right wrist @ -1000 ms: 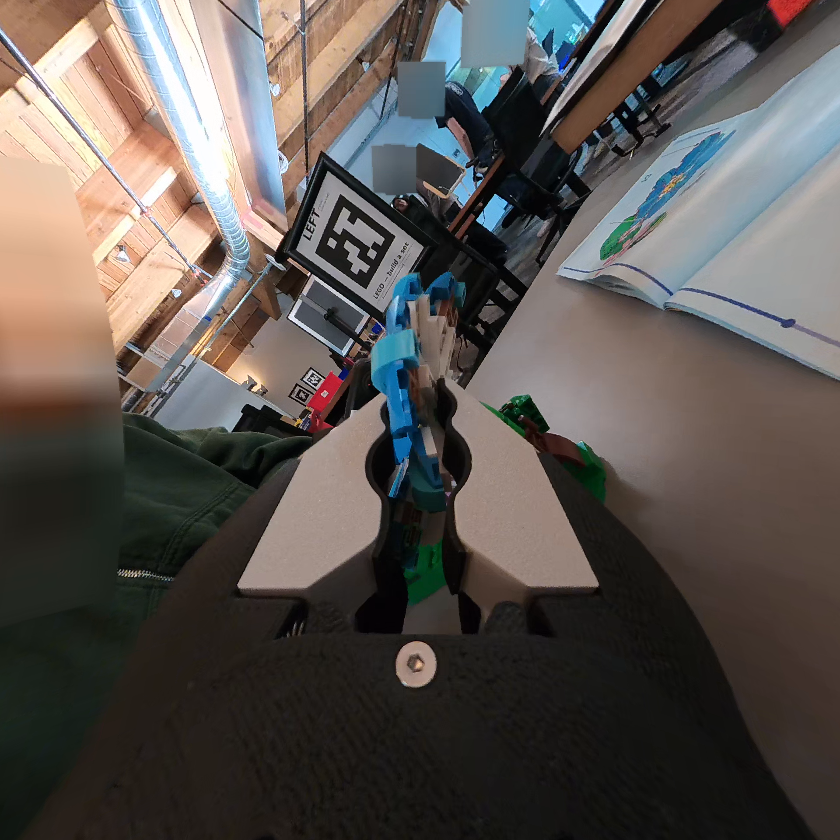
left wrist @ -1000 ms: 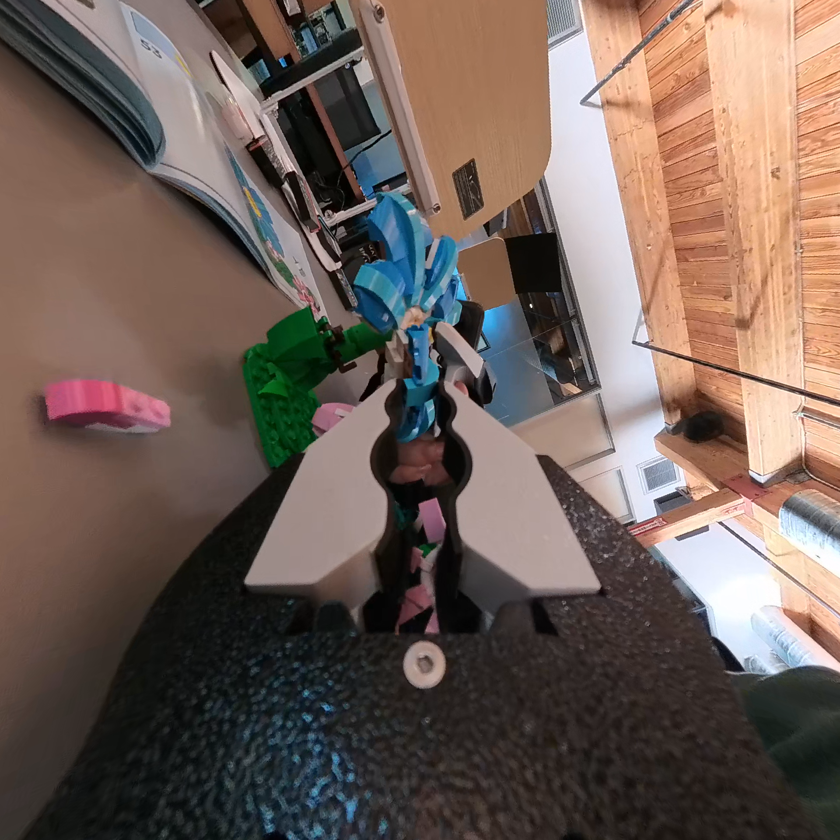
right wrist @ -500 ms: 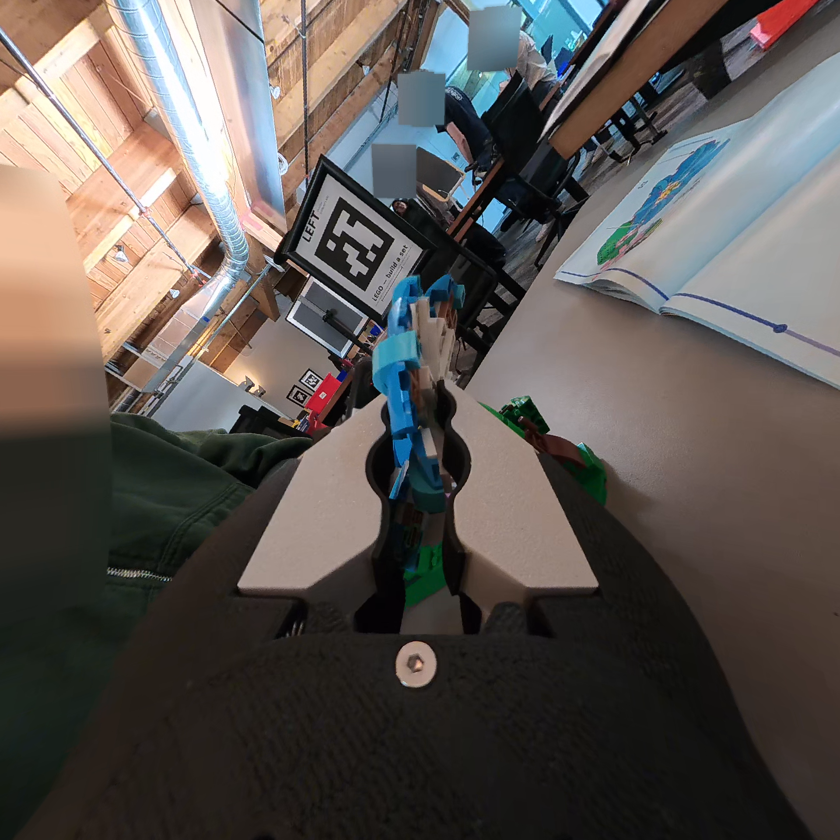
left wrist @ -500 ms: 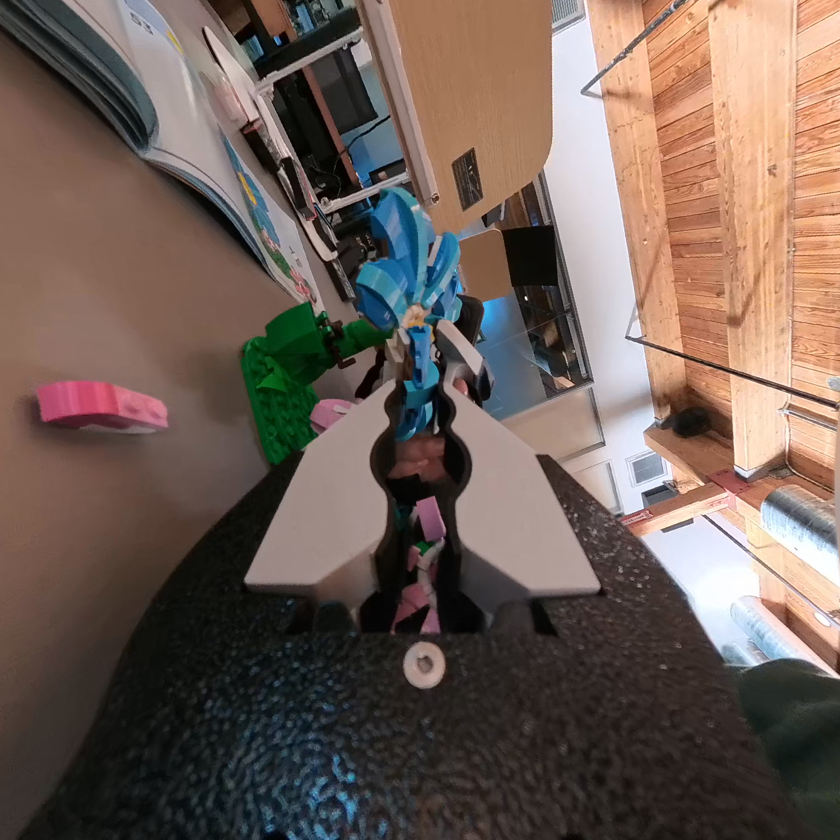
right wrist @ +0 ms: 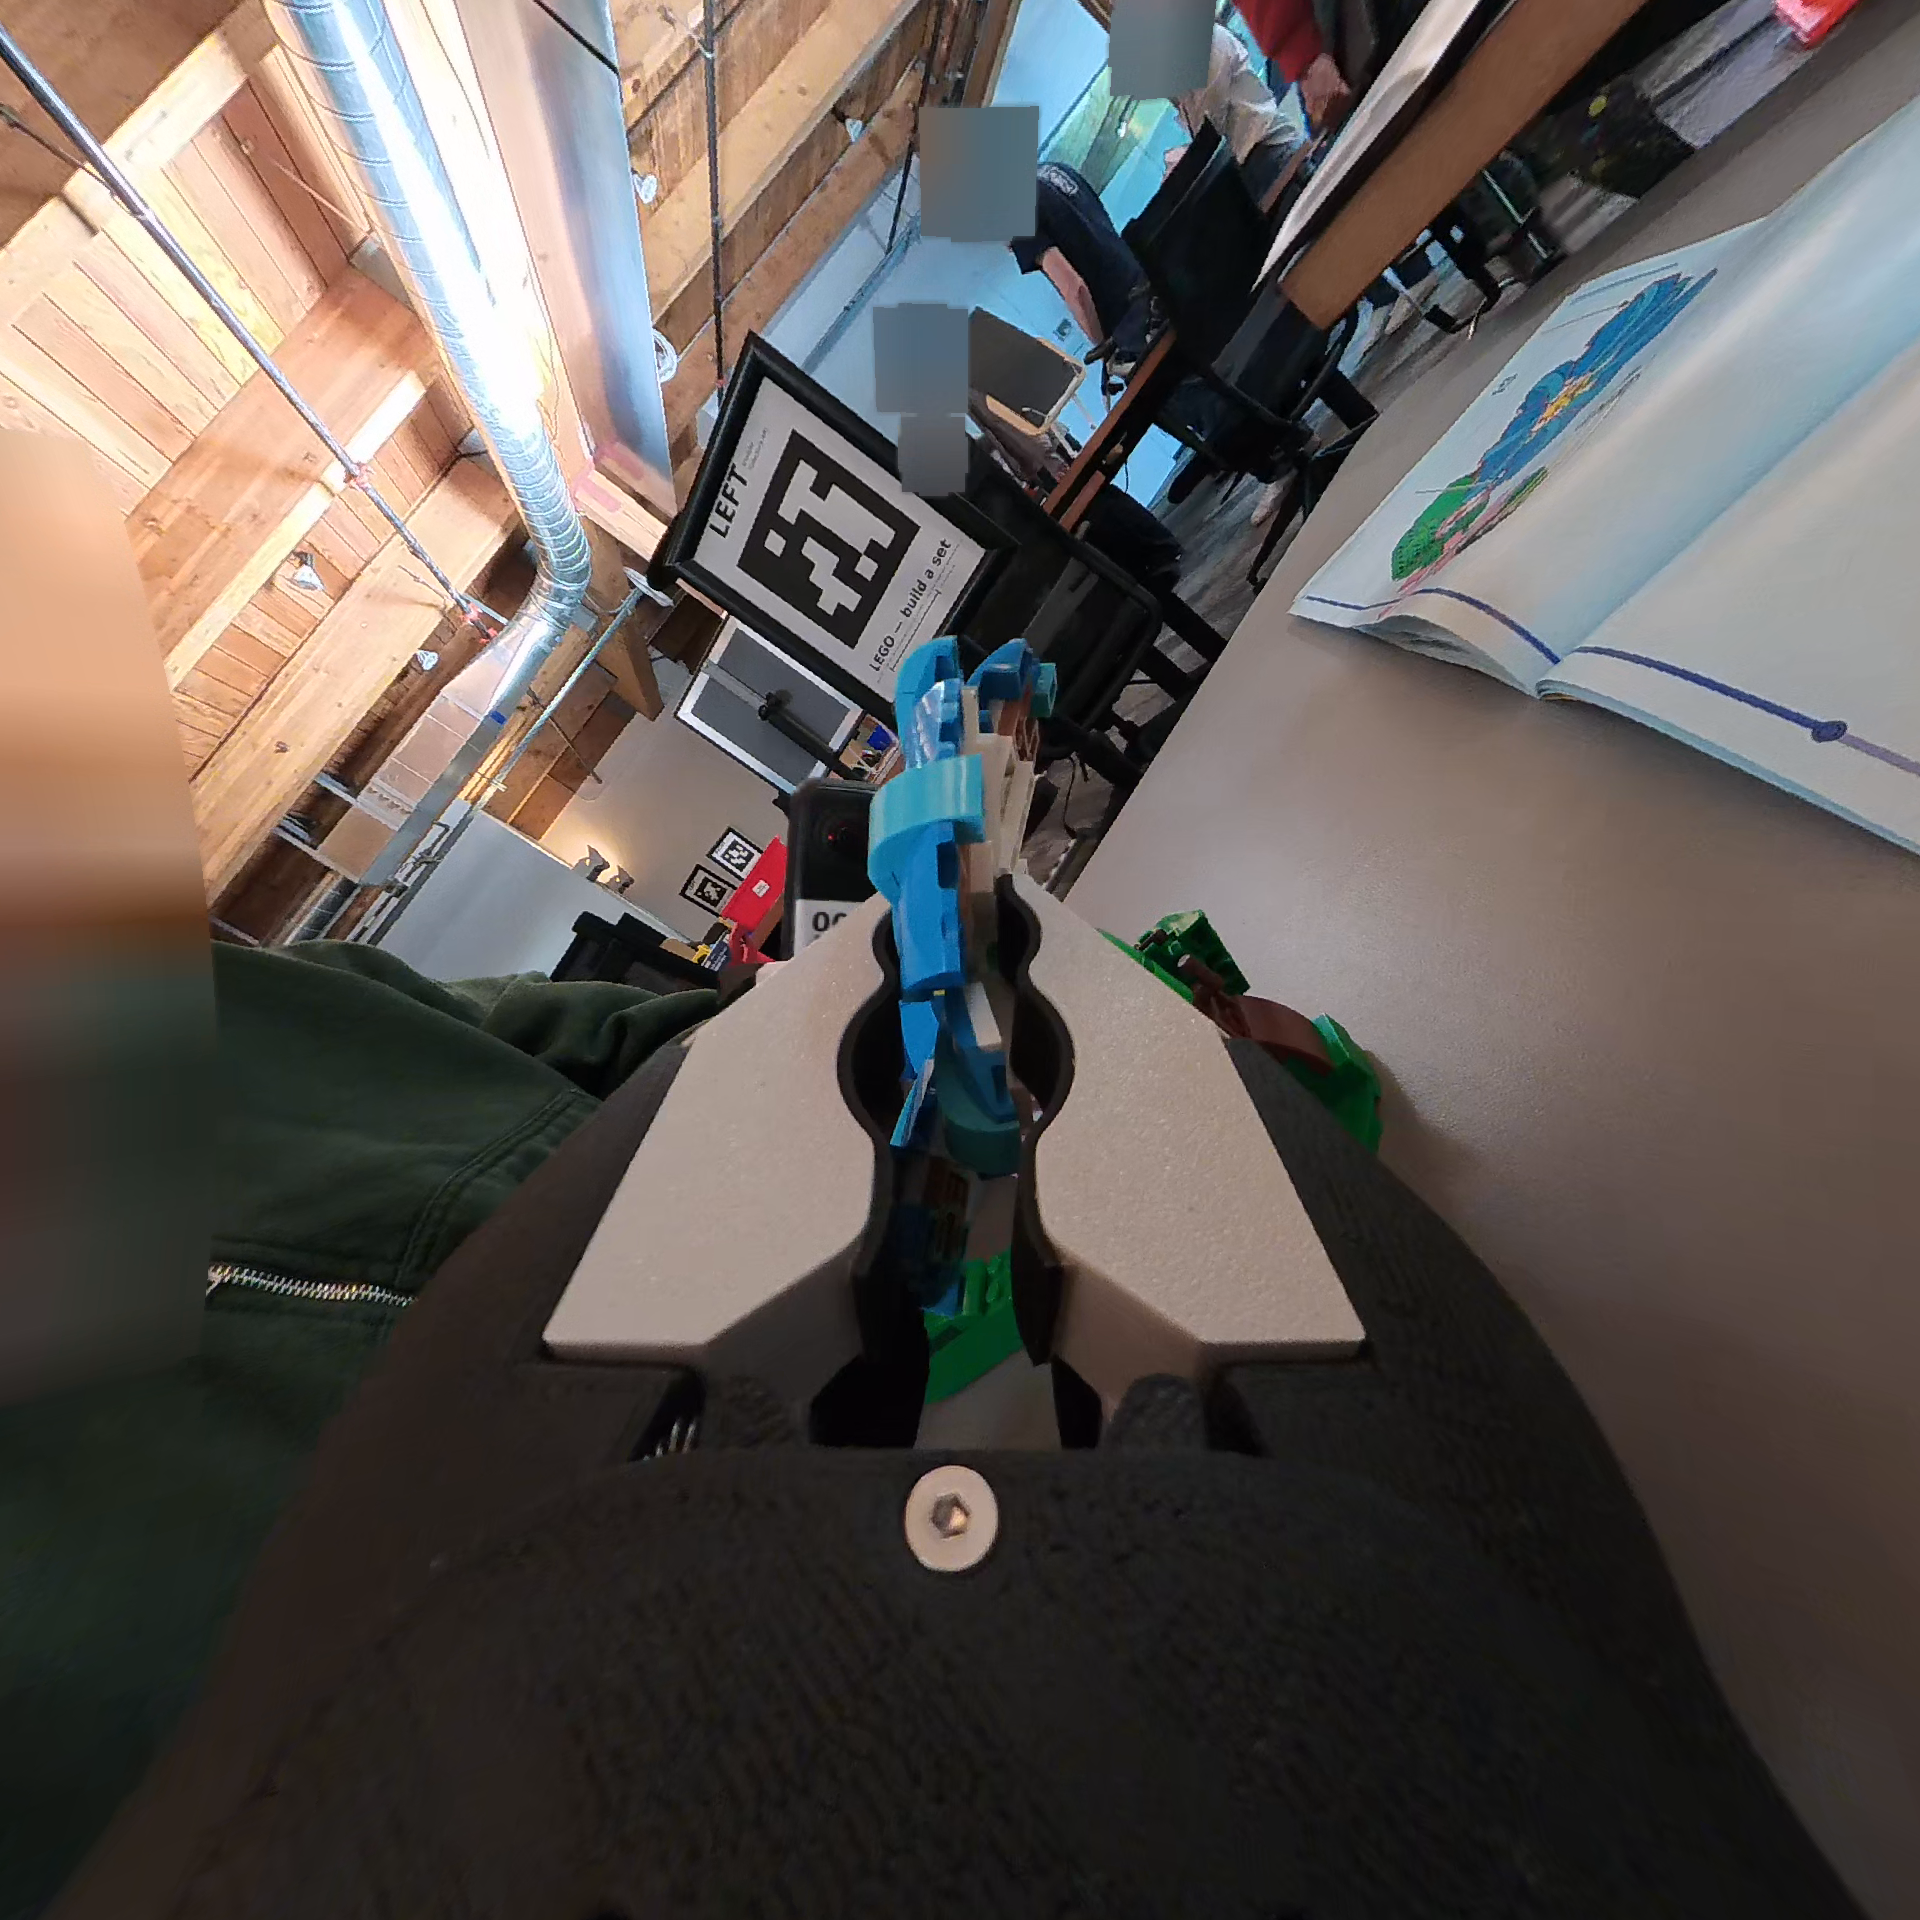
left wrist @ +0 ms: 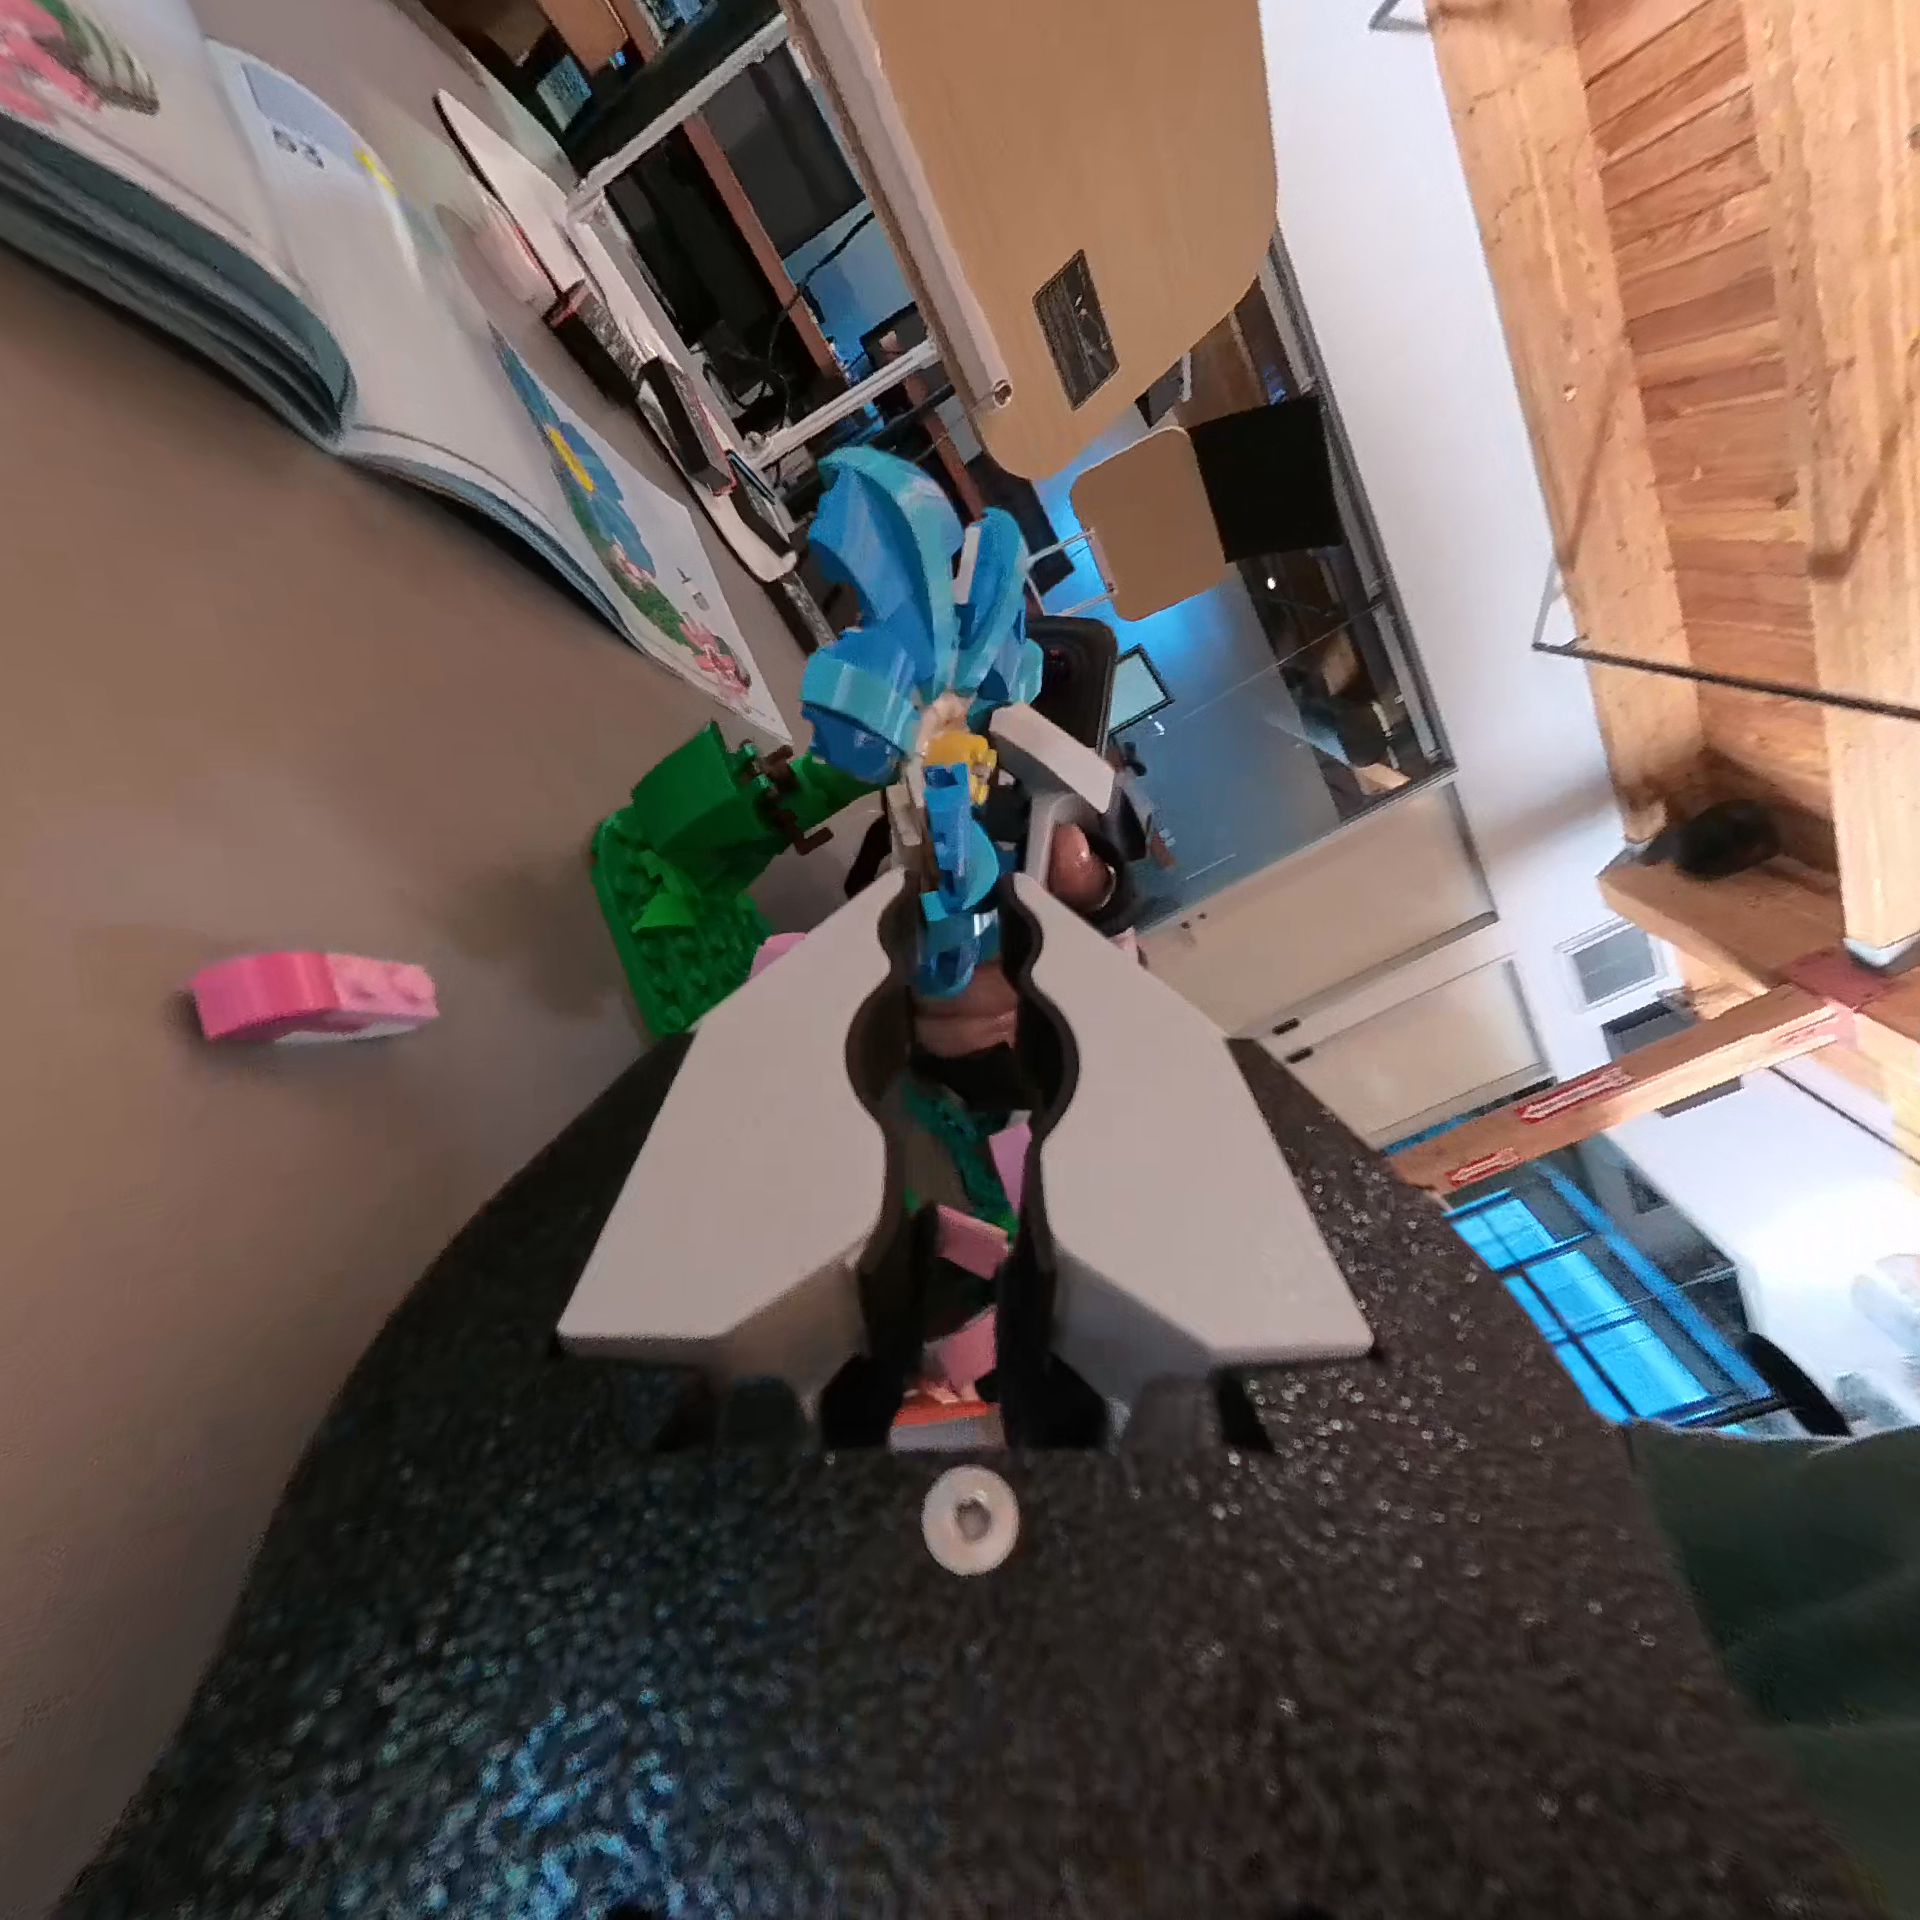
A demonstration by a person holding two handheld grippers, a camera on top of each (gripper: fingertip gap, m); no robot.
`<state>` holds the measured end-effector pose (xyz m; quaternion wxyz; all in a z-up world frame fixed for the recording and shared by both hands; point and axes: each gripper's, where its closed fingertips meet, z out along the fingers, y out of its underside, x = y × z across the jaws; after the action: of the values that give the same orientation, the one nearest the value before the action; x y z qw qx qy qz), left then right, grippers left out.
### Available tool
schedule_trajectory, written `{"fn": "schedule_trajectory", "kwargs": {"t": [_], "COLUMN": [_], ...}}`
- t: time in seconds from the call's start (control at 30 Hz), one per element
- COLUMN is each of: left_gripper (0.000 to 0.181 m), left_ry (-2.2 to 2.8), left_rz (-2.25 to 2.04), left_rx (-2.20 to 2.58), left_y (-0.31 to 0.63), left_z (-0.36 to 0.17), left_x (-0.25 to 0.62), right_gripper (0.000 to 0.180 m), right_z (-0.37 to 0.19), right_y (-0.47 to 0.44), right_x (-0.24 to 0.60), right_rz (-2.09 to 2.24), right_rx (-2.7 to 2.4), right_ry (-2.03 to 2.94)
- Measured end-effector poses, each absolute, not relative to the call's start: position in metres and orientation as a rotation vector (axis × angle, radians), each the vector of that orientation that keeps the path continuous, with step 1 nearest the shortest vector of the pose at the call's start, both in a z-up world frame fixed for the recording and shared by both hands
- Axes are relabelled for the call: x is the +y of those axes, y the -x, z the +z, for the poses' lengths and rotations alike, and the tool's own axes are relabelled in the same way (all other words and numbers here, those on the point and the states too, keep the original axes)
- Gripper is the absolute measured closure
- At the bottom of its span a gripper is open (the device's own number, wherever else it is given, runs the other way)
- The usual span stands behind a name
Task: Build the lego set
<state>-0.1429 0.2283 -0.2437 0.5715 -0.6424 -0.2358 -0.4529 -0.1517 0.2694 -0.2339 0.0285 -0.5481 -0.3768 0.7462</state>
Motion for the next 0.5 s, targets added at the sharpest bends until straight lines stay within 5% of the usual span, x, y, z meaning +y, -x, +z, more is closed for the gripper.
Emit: {"fn": "schedule_trajectory", "kwargs": {"t": [0.5], "left_gripper": [0.166], "left_ry": [1.493], "left_rz": [-1.102], "left_rx": [-0.567], "left_y": [0.1501], "left_z": [-0.2433], "left_x": [0.2283], "right_gripper": [0.166], "right_z": [-0.2332], "right_y": [0.1523], "right_x": [0.2693], "right_rz": [2.29], "right_rx": [-1.174], "right_ry": [1.684]}}
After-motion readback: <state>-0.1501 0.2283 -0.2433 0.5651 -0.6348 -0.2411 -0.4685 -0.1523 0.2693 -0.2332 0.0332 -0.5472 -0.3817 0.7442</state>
